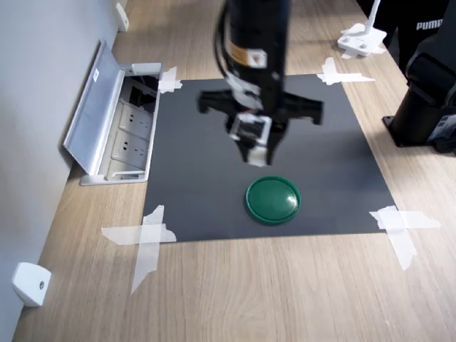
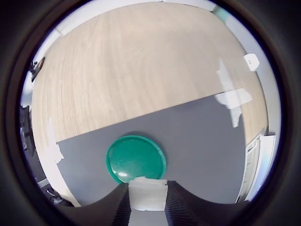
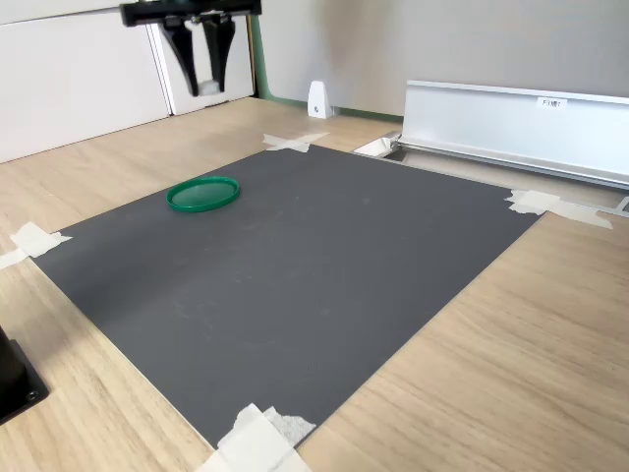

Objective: Grasp a white terminal and put it on the green lid.

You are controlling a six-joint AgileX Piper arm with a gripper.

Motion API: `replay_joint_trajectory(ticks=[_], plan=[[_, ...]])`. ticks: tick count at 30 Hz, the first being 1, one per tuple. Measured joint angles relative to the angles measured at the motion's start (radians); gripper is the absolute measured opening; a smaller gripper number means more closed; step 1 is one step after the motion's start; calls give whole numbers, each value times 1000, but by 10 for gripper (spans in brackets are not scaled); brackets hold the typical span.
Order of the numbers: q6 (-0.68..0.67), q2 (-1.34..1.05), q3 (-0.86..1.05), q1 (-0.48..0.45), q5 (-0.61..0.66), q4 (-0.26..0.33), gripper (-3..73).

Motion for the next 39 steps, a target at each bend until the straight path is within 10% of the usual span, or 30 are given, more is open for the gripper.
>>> replay_joint_trajectory(ticks=[14,28,39], plan=[[35,-17,297,9,-322,-45,269],[-10,19,307,9,-354,-1,276],[-27,18,308,9,-354,33,570]])
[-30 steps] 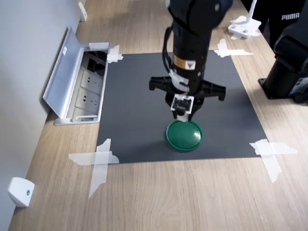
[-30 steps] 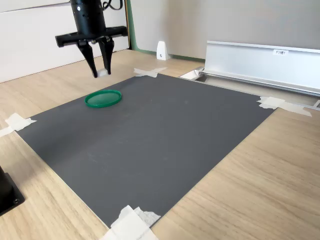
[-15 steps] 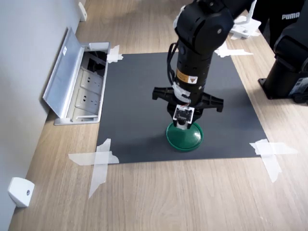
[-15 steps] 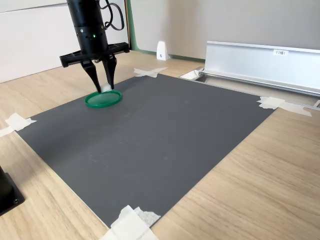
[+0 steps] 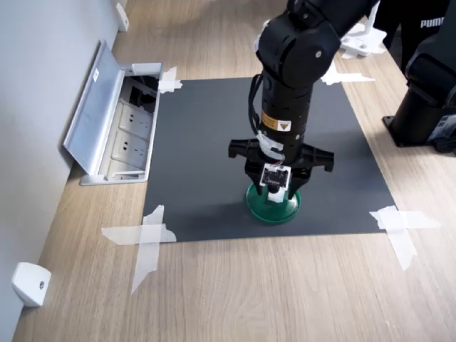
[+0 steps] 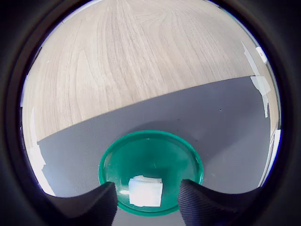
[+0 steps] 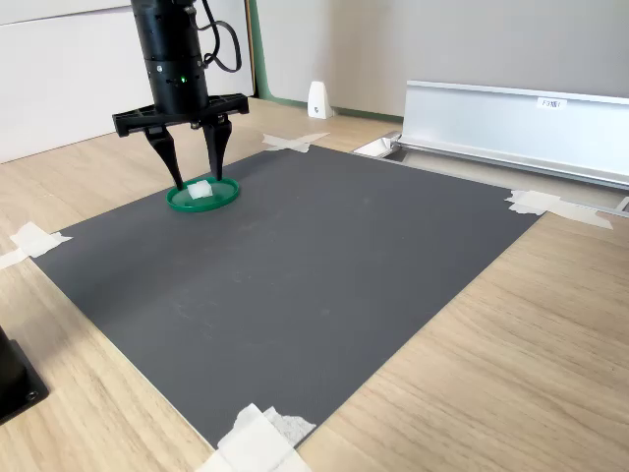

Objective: Grasp a white terminal and put it on the green lid.

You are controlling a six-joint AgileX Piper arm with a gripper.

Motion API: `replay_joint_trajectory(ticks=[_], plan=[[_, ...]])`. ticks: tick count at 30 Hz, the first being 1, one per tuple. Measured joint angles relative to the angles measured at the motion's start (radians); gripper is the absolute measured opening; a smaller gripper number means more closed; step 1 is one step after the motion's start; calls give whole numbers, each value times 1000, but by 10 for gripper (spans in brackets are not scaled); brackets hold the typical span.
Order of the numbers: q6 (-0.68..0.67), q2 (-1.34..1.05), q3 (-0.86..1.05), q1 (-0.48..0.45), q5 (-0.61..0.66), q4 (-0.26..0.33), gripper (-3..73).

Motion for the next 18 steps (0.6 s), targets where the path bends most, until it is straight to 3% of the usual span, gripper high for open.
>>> replay_joint_trajectory(ticks=[4,8,11,18], plan=[[94,-76,0,0,-21,-3,576],[247,-199,0,-4,-58,-14,513],[349,-296,0,-37,-76,-5,407],[424,-575,7,-220,-98,17,44]])
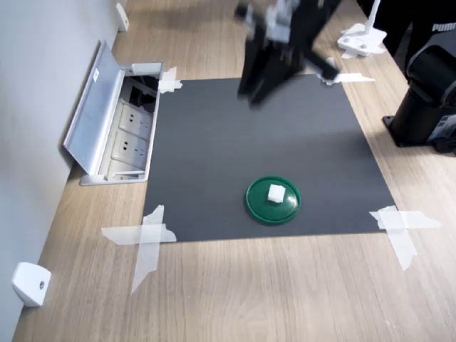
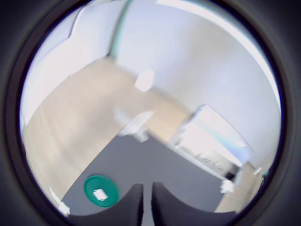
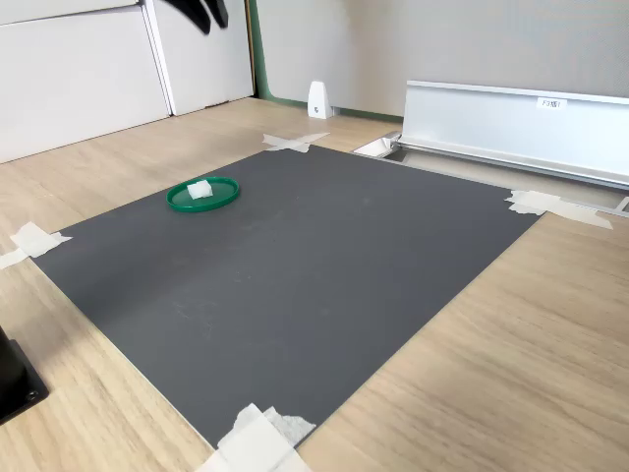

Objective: Grasp a white terminal and put it on the green lid.

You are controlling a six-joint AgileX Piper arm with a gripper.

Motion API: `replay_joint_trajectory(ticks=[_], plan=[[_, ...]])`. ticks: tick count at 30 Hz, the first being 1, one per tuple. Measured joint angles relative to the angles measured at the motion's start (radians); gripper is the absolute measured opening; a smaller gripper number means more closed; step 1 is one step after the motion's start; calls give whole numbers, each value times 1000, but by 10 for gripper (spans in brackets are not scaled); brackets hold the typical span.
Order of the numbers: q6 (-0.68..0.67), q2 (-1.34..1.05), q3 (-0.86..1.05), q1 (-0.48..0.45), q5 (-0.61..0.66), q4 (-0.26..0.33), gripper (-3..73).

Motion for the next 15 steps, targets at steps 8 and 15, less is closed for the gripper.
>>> replay_joint_trajectory(ticks=[8,15], plan=[[50,-318,94,-212,-139,144,-5],[49,-619,392,-258,-326,169,-5]])
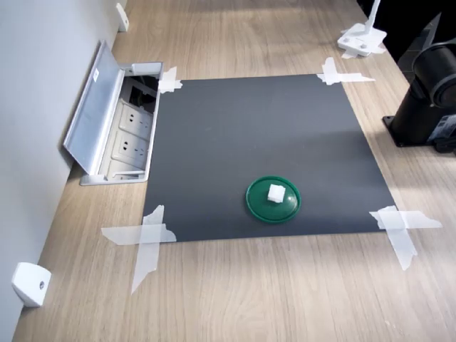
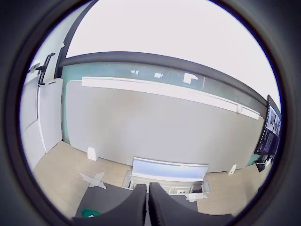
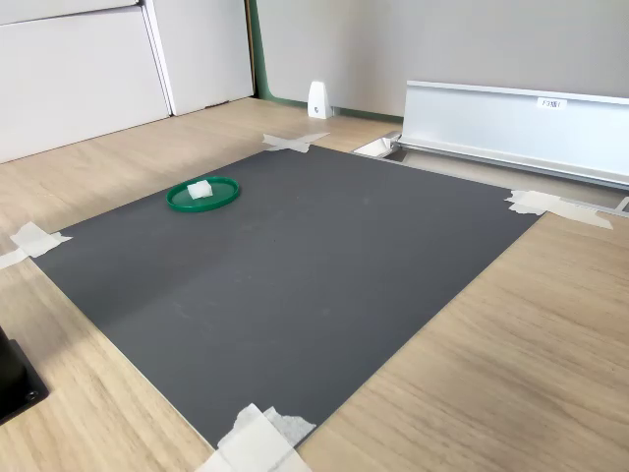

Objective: Grasp a white terminal and put it on the green lid.

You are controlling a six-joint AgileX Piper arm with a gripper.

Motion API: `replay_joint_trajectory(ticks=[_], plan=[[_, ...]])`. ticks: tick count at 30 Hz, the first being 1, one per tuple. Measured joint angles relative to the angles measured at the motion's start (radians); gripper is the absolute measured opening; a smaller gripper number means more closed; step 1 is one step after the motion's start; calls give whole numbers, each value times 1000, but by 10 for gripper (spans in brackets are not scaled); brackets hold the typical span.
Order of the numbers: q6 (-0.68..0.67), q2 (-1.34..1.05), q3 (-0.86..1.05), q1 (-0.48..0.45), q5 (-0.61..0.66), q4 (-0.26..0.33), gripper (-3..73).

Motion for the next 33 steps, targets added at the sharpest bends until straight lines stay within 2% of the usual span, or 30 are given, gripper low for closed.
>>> replay_joint_trajectory(ticks=[8,15,20,33], plan=[[21,-226,346,0,-79,51,-6],[35,-442,543,0,-145,70,-8],[35,-523,605,0,-145,72,-8],[36,-526,616,0,-144,74,-8]])
